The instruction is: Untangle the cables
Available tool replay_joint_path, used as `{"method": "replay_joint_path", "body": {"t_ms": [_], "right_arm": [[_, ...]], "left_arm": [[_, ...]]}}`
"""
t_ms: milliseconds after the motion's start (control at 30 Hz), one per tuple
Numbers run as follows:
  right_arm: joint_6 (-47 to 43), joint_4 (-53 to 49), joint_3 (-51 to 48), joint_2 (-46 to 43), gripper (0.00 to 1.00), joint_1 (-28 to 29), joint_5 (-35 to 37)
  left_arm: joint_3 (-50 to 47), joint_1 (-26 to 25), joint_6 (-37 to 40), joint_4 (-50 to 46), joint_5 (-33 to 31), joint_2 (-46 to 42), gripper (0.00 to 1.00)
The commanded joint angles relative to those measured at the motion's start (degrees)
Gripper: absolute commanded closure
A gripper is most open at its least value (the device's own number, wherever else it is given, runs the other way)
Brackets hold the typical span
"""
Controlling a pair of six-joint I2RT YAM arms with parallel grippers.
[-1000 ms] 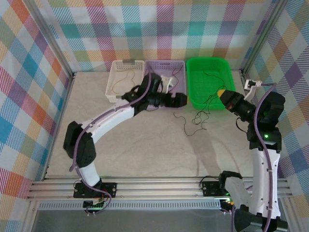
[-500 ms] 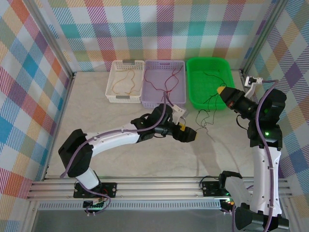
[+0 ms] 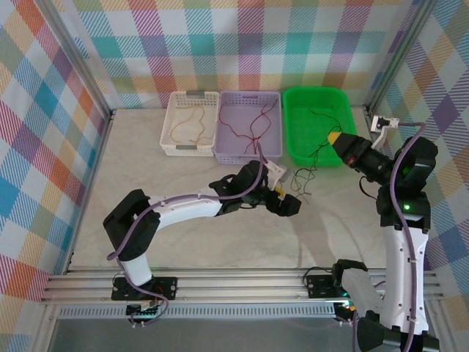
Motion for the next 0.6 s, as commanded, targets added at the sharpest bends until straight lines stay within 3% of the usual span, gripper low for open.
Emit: {"method": "replay_joint_path", "body": {"t_ms": [0,300,567], "right_arm": [[1.0,3.1,0.3,-0.3,1.0,0.6,-1.2],[1.1,3.4,-0.6,-0.4,1.0,2.3,-0.1],[0.8,3.2,-1.3,-1.0,1.0,4.0,1.0]], "left_arm": [[-2.2,-1.2,-0.3,7.7,4.1,-4.0,0.0],[0.4,-4.3,-4.7,9.3,2.7,-3.0,0.0],[1.4,-4.3,-9.7,12.3,-5.9,-1.4,0.0]]}}
